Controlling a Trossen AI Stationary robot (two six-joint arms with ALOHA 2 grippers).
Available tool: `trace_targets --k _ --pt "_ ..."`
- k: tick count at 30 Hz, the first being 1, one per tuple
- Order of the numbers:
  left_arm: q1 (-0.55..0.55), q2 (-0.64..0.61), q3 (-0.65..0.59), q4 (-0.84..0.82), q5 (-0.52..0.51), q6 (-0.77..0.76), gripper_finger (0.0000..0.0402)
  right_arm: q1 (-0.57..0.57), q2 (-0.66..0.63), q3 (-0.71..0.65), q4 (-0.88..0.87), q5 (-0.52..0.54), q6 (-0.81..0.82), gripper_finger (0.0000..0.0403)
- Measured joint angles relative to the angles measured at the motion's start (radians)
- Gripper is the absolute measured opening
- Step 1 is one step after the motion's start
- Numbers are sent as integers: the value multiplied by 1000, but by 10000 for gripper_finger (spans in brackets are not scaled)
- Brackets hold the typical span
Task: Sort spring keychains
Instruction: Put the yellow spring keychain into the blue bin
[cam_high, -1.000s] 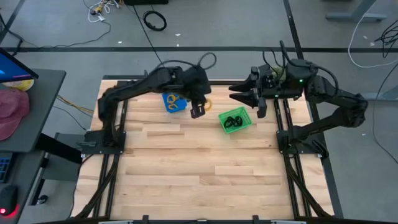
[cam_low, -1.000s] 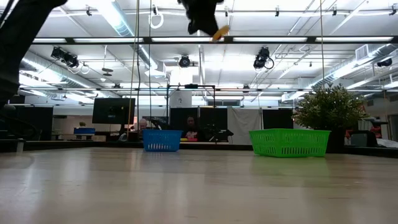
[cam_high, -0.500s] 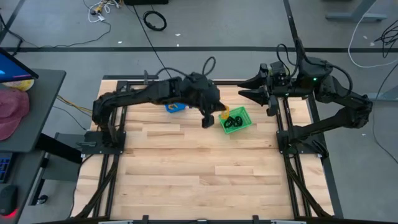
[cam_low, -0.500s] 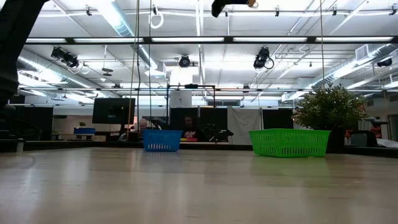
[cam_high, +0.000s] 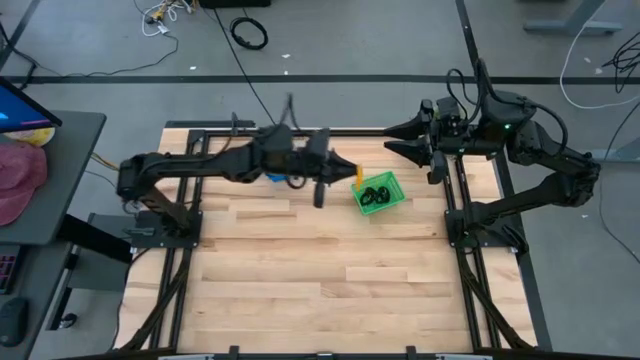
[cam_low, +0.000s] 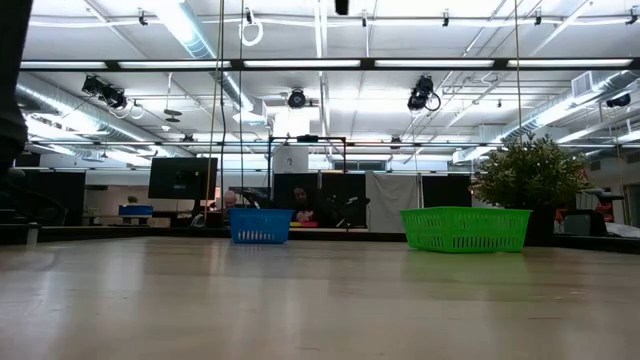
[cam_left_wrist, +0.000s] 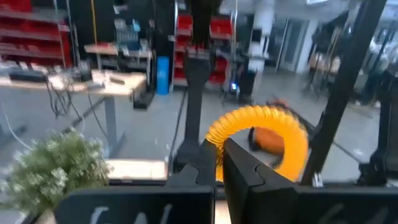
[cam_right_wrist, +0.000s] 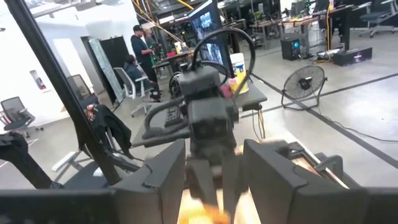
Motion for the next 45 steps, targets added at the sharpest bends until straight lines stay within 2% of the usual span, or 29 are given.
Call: trace_targets --k 4,8,14,21,25,29,32,34,38,40,42,45 --pt "4 -77 -89 32 -11 0 9 0 1 0 2 0 0 164" --pt "7 -181 -141 -34 -60 33 9 -1 2 0 6 0 0 164" --pt "6 -387 -285 -109 -137 57 9 -1 2 0 9 0 9 164" --pt "6 -673 -501 -114 -297 7 9 -1 2 0 11 15 13 164" --pt "5 -780 -574 -110 -387 -26 8 -1 5 0 13 17 13 164" --pt "-9 -783 -578 -113 -453 -29 8 -1 9 0 14 34 13 164" --pt "-38 -733 -551 -96 -590 -47 8 -2 10 0 16 37 13 164" --pt "-72 -689 -534 -102 -768 -59 8 -8 11 0 16 37 16 164" --pt "-141 -570 -492 -109 -1234 -120 8 -11 12 0 23 37 19 164" --pt "-156 -516 -465 -97 -1377 -164 8 -11 12 0 30 37 20 164" --pt "-156 -476 -449 -103 -1416 -178 8 -11 12 0 33 37 21 164" --pt "-145 -424 -424 -102 -1394 -182 8 -11 12 0 36 36 21 164"
